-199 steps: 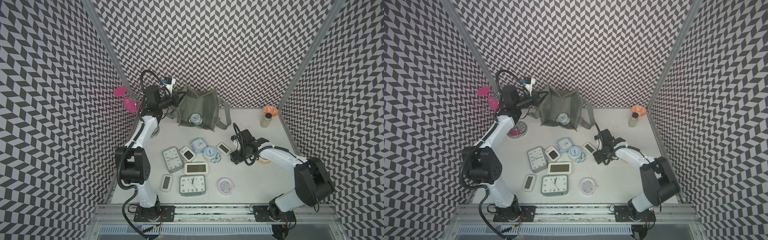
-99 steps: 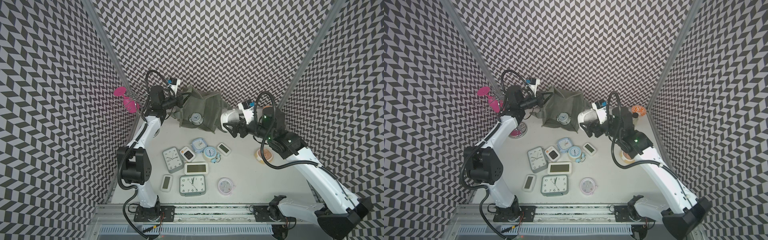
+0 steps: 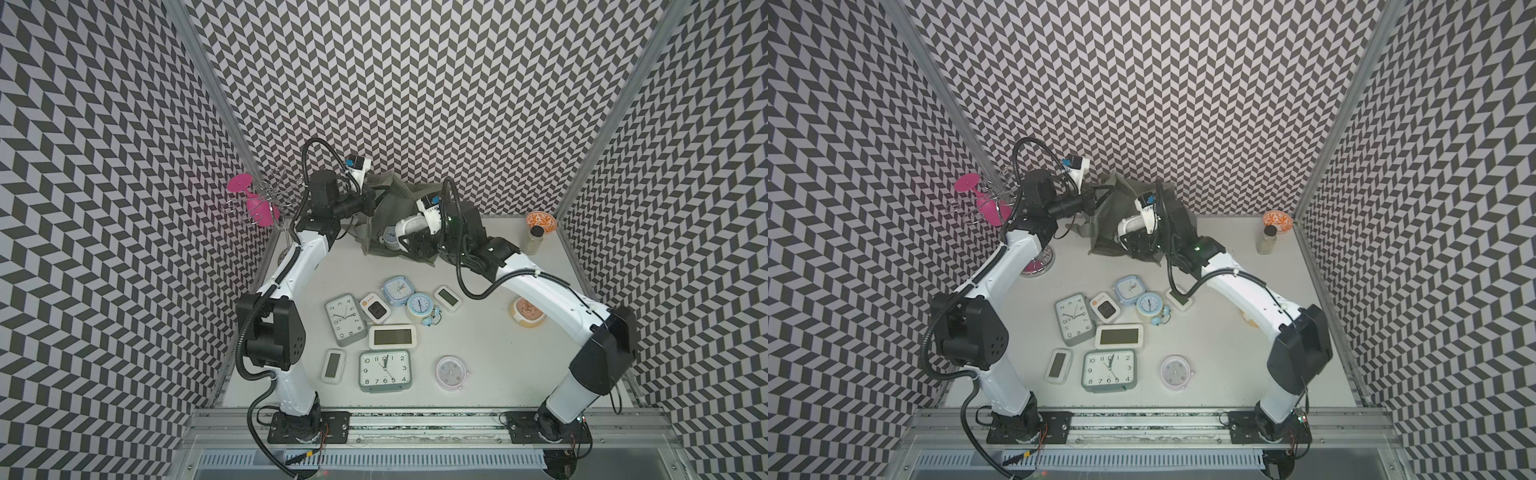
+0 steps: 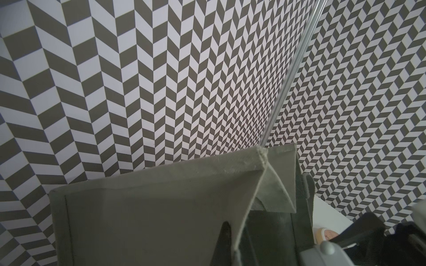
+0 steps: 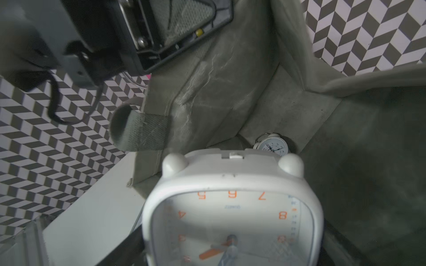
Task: Put the alarm clock into the canvas bag
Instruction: Place the alarm at the canvas bag.
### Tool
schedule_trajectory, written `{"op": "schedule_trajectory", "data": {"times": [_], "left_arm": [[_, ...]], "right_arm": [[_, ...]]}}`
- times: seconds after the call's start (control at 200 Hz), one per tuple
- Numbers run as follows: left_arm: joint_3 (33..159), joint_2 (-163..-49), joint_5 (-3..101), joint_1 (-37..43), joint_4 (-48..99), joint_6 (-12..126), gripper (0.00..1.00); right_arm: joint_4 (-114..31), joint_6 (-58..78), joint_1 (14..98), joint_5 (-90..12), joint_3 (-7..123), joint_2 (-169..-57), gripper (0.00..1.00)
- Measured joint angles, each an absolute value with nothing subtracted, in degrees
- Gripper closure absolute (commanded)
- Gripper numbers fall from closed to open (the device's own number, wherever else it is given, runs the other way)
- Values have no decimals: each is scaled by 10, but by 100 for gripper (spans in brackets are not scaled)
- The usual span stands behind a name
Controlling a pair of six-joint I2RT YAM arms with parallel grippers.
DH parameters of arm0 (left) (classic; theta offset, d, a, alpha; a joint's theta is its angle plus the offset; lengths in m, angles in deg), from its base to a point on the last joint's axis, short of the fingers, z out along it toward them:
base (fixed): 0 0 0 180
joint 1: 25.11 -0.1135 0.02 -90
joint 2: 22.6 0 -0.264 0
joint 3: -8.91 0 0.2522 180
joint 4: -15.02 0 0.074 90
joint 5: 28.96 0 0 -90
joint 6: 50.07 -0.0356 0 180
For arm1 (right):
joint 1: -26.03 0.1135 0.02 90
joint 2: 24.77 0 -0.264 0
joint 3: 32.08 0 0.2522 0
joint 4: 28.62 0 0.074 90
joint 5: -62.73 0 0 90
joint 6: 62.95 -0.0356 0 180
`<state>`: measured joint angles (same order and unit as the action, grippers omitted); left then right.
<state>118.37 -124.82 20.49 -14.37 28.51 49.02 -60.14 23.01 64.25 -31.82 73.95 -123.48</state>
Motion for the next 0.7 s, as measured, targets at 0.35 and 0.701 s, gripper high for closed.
{"op": "schedule_trajectory", "data": {"times": [0.35, 0.701], "left_arm": [[1185, -1236, 232, -127, 303, 499, 100], [1194, -1230, 236, -127, 306, 499, 100]], "right_arm": [[-528, 352, 651, -214, 821, -1370, 39], [-505, 458, 635, -183, 947, -1544, 37]]}}
